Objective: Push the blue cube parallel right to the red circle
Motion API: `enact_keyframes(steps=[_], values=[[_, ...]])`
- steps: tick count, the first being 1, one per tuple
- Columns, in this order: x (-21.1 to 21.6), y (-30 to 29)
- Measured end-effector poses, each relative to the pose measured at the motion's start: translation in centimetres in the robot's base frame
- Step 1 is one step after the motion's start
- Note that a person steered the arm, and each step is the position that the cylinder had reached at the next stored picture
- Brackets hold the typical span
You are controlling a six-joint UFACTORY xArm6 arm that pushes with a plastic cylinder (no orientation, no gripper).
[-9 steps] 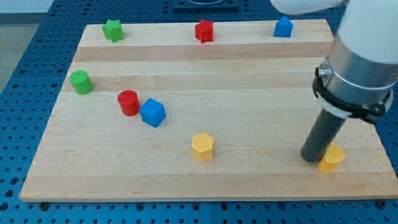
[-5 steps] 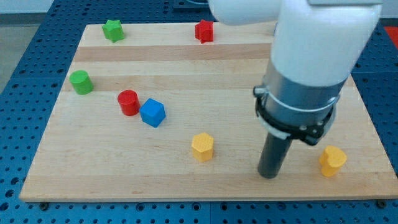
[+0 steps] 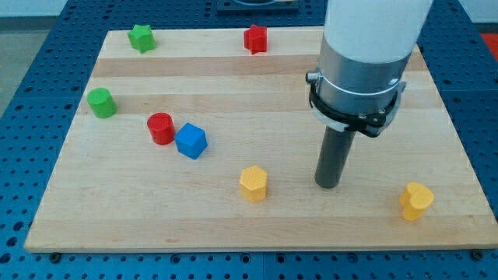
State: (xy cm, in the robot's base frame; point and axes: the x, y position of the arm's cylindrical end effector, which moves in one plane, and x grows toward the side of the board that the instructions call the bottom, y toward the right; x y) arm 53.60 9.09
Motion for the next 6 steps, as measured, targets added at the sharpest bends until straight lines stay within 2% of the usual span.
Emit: enact_keyframes(steps=[4, 6], values=[[-2.1, 0.0], [-4.5, 0.0]])
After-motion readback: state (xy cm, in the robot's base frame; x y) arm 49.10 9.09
